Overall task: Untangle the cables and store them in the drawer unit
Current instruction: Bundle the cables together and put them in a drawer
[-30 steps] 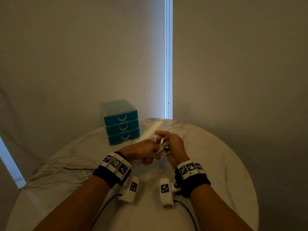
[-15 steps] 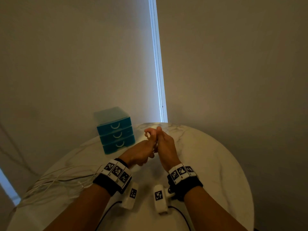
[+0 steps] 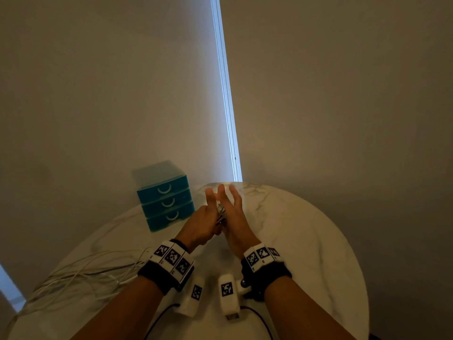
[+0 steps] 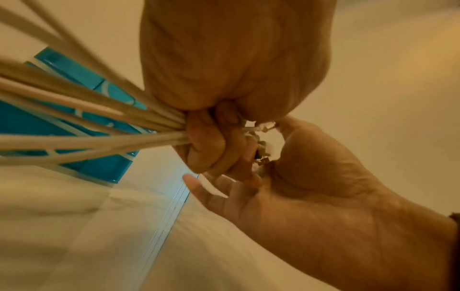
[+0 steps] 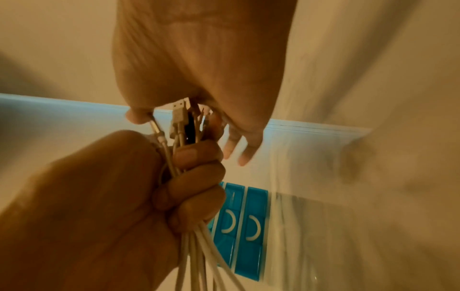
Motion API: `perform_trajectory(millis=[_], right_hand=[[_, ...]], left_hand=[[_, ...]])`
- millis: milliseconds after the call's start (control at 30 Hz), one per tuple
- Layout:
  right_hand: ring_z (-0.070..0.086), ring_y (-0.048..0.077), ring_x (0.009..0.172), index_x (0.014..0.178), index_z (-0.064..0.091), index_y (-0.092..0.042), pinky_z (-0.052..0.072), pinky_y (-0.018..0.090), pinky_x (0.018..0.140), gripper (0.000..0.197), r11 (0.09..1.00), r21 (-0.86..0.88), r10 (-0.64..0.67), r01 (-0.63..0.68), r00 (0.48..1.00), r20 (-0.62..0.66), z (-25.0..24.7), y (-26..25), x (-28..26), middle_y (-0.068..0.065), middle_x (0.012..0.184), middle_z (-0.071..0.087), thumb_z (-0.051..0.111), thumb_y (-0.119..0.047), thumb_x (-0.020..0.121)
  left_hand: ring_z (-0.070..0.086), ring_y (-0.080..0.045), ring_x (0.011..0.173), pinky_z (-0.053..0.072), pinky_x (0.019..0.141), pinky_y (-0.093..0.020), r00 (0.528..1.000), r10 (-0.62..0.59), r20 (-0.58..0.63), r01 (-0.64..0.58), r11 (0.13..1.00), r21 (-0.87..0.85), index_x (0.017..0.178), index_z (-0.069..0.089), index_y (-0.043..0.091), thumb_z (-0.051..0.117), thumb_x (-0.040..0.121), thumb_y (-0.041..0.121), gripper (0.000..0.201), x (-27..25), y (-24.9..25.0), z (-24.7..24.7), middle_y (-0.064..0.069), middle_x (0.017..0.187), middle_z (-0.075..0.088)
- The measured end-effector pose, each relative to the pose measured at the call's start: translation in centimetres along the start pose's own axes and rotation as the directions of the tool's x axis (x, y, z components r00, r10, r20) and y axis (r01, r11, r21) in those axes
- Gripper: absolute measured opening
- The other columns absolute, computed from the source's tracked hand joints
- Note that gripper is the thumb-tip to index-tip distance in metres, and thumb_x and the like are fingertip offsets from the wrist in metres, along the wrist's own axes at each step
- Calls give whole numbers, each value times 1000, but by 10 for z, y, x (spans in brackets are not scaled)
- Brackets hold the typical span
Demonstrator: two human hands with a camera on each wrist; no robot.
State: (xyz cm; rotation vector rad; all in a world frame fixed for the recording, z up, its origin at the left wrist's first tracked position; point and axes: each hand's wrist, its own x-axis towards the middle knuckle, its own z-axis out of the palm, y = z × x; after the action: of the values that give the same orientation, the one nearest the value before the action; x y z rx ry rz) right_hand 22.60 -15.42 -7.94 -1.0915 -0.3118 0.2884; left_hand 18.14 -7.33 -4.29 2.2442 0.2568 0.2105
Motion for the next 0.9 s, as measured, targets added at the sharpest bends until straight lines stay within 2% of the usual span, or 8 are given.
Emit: perform_trajectory(millis=[100,300,467,533,667,733,800,900], right_hand=[[75,12,107,119,70,-44,62,32,83,41,987,-127,-111,102,991,-68,-5,-2,-1,-9,117,79,59,-73,94],[75,2,98,119,79,-31,57,15,73,56,948,-256,-219,187,971,-100,3,4,-2,-11,107,81,40,-68,105],[74,9,100,112,80,-30,55,18,70,61,973,-213,-115,84,984,-137,-5,-4,1,-6,106,81,34,-69,106],[75,14,103,112,75,-36,55,23,72,52,992,-123,-26,9,989,-144,-7,-6,4,-5,104,81,43,-75,101],[67,4,103,131,65,-51,54,29,82,71,997,-78,-2,1,1000,-8,-4,2,5,-10,122,74,55,-93,75],[71,7,95,104,77,-41,59,35,86,56,997,-74,34,-32,999,28,-5,2,1,-8,101,78,54,-86,79],[75,19,103,110,75,-31,62,40,95,52,994,-77,78,-75,996,33,-10,6,-1,-1,104,79,58,-75,88],[74,25,116,129,71,-23,62,43,100,62,989,-53,140,-138,990,32,-9,8,-4,8,120,78,66,-71,91]], left_hand=[[49,-8,47,36,41,-18,998,-49,26,50,997,-52,107,73,15,-5,94,79,101,1,-1,-3,-5,68,62],[47,-11,41,36,42,-20,996,-34,-84,35,999,4,71,64,11,-4,100,73,96,5,6,7,-2,55,57],[59,-14,55,44,51,-24,993,-68,-99,68,998,4,107,77,16,-8,101,68,100,9,10,17,-11,71,70],[64,-14,60,61,69,-35,992,-70,-108,65,997,-48,106,75,17,-11,98,68,101,6,17,16,-13,70,68],[75,-37,99,53,108,-50,990,-137,21,138,967,-214,83,77,9,-9,82,93,120,8,31,10,-34,100,73],[73,-45,106,55,104,-44,971,-226,78,239,919,-314,118,74,-5,-4,68,105,145,9,34,5,-36,106,72],[67,-43,122,56,95,-38,953,-299,53,300,899,-320,149,52,-1,1,76,102,136,9,36,3,-32,119,71],[51,-46,141,44,115,-61,927,-345,146,374,854,-361,159,40,10,8,74,104,130,6,39,-1,-25,150,55]])
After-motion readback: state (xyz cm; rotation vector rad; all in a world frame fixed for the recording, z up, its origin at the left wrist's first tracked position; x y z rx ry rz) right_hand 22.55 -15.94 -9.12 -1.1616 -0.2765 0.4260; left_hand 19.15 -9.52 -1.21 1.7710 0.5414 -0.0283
